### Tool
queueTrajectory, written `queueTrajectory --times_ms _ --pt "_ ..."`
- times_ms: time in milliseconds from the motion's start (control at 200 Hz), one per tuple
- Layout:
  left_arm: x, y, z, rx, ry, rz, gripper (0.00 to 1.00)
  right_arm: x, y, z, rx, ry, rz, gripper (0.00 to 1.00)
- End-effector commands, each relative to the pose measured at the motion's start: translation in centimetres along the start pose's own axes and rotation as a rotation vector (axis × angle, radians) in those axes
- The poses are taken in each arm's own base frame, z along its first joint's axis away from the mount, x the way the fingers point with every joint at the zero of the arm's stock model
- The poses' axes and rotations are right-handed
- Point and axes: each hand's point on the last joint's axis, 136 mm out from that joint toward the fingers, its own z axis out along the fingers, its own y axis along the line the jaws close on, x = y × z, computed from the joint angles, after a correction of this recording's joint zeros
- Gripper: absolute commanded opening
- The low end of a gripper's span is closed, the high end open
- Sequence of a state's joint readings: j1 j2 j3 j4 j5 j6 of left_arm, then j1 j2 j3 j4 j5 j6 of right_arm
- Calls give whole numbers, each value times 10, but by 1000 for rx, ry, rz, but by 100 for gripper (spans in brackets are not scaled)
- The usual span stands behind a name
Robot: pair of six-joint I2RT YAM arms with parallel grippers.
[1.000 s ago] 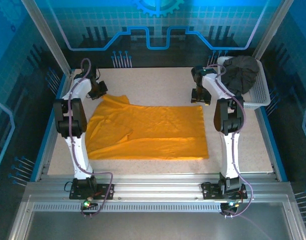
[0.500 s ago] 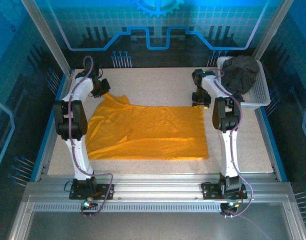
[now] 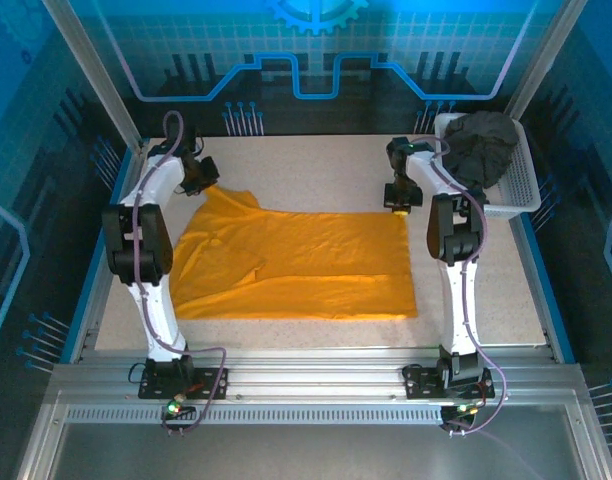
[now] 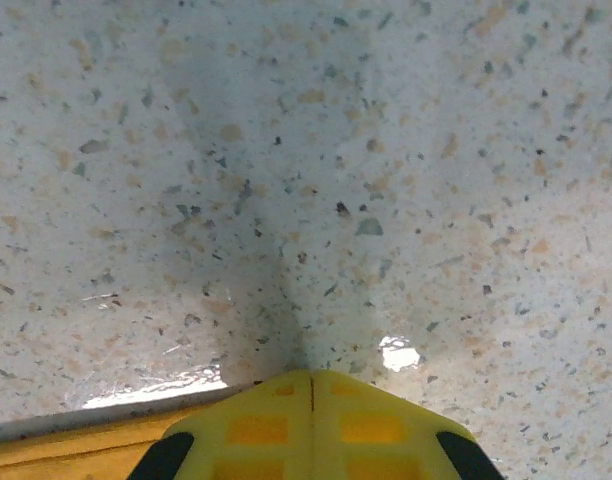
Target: Fold and stack the t-shirts
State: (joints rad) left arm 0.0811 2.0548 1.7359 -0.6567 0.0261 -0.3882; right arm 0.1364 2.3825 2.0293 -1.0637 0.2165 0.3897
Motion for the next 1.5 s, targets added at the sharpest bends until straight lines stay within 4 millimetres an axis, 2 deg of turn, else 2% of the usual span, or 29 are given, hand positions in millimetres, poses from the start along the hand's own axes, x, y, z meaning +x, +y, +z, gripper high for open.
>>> queueTrajectory --times_ms 0,170,360,500,625,710,800,945,1095,1496 --pt "13 -9 -27 38 12 -34 0 -15 -1 -38 -48 -152 -47 0" --pt "39 -6 -55 52 31 -96 0 -12 11 -68 -94 -269 -131 0" --pt "83 6 -100 33 20 -150 0 8 20 -88 -128 -326 -178 0" --pt "119 39 -134 -48 -10 -204 0 32 14 -90 -113 -322 -156 0" --pt "160 75 -154 -139 -13 -242 0 57 3 -86 -96 -307 -111 0" --pt "185 99 -164 -197 -21 -258 0 75 -2 -80 -77 -289 -102 0" --pt "203 116 -169 -235 -23 -269 0 94 -9 -74 -56 -271 -90 0" --pt "217 133 -170 -287 -31 -270 0 120 -23 -70 -14 -238 -49 0" --pt "226 138 -161 -300 -8 -281 0 138 -29 -69 14 -226 -48 0" --pt "221 138 -156 -317 -3 -248 0 164 -40 -77 145 -229 -83 0"
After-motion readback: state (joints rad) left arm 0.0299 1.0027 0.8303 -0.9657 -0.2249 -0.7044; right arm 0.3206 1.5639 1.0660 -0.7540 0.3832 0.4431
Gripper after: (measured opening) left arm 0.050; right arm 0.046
